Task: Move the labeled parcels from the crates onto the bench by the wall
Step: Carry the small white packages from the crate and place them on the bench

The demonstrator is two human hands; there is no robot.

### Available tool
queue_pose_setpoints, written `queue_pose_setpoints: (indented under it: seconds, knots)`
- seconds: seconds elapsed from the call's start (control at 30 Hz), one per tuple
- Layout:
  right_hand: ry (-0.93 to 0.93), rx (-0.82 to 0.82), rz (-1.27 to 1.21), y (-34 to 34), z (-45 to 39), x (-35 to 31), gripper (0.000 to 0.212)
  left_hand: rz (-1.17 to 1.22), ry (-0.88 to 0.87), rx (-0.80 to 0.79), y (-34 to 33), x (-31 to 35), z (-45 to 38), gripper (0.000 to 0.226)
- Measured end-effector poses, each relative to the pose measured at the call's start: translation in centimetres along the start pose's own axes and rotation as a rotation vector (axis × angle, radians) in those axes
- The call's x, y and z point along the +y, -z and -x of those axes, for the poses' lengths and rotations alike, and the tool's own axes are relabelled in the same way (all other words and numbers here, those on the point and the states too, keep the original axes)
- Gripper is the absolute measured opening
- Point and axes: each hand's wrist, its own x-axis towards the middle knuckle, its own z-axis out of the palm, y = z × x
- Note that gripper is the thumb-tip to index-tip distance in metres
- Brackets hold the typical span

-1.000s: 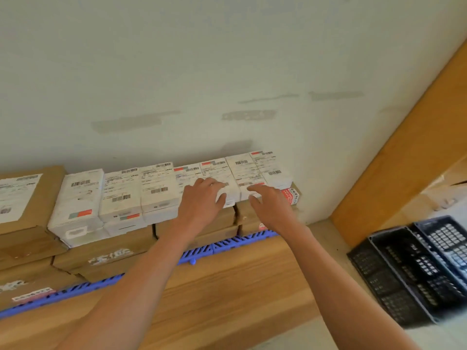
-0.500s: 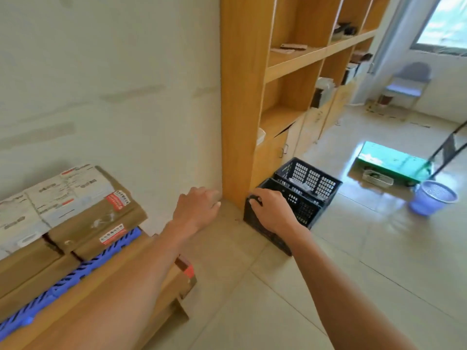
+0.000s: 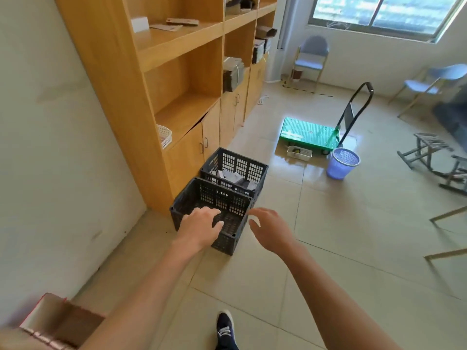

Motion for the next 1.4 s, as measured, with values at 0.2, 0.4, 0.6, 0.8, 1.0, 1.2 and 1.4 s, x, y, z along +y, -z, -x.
queue_pose_setpoints:
  seconds: [0.2, 0.4, 0.6, 0.8, 1.0, 1.2, 1.4]
  knots:
    - [-0.027, -0.049, 0.061, 3.4, -9.2, 6.8, 0.033, 0.060, 0.007, -0.059, -2.9, 3.7, -12.3, 0.046]
    - [-0.071, -0.045, 0.055, 6.8, -16.3, 13.7, 0.034, 0.037, -0.030, -0.108, -2.7, 7.6, -22.1, 0.046]
    - [-0.054, -0.060, 0.078, 9.4, -25.2, 21.5, 0.034, 0.030, 0.012, -0.149, -4.5, 10.6, -32.9, 0.048]
    - [0.021, -0.122, 0.081, 12.9, -36.2, 29.3, 0.037, 0.034, 0.127, -0.162, -6.1, 14.5, -44.0, 0.047]
    - [0.131, -0.286, 0.108, 13.6, -46.5, 33.1, 0.038, 0.106, 0.306, -0.161, -7.4, 15.1, -50.9, 0.046]
    - [0.228, -0.448, 0.179, 10.9, -56.7, 34.4, 0.044, 0.239, 0.509, -0.147, -9.6, 11.3, -56.0, 0.048]
    - [0.291, -0.610, 0.283, 5.9, -67.6, 35.2, 0.046, 0.361, 0.679, -0.122, -12.7, 5.4, -63.1, 0.052]
